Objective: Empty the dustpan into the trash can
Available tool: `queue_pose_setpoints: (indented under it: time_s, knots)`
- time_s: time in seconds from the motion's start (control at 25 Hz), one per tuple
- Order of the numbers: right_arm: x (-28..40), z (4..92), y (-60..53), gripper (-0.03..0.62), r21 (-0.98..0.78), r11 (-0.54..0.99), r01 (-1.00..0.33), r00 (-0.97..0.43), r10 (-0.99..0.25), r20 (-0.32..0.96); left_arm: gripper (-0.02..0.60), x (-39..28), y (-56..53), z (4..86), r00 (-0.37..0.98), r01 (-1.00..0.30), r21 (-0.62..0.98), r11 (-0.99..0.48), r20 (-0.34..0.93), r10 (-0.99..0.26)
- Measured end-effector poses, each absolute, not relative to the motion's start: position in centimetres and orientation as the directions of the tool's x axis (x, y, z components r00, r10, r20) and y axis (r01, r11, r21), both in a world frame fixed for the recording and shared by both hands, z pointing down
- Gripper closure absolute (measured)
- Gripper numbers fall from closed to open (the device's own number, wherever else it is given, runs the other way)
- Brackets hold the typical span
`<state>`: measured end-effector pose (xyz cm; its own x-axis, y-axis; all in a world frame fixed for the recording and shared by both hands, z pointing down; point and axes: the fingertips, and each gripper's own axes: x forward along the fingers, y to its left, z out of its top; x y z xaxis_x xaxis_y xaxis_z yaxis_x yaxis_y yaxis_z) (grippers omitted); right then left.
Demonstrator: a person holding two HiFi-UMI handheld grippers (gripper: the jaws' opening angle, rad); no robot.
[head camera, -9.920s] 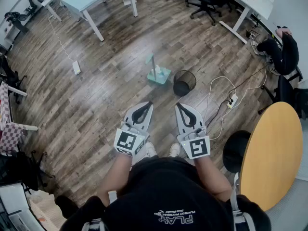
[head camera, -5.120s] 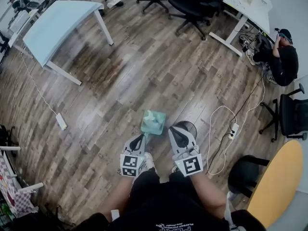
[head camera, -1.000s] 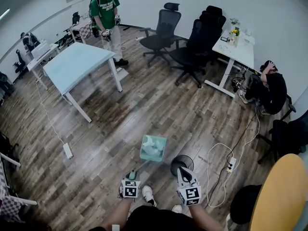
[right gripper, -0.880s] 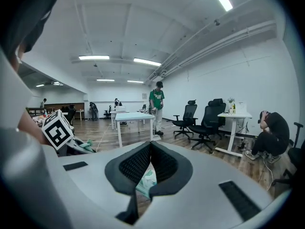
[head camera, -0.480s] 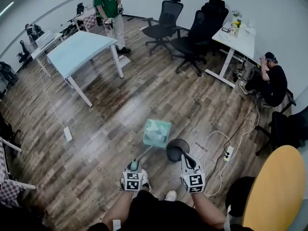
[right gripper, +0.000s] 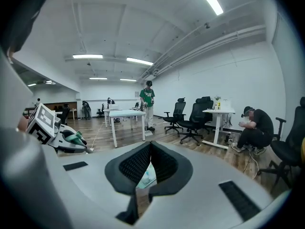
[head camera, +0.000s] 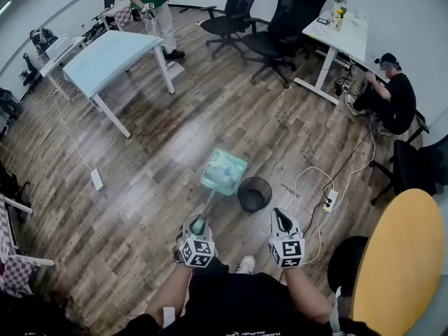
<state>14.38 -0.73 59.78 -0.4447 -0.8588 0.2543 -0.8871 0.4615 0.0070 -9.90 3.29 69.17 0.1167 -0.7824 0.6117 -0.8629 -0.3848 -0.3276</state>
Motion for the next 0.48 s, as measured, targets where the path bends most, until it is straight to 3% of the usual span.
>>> queue_pose_setpoints:
  time_s: [0.48]
  knots:
    - [15.7, 59.7, -0.1, 0.571, 0.008, 0.452, -0.892, -0.437, -0.867, 0.237, 0.483, -7.0, 6.5, 68.9, 0.169, -0.584, -0.574, -0.574, 0.605, -0.778]
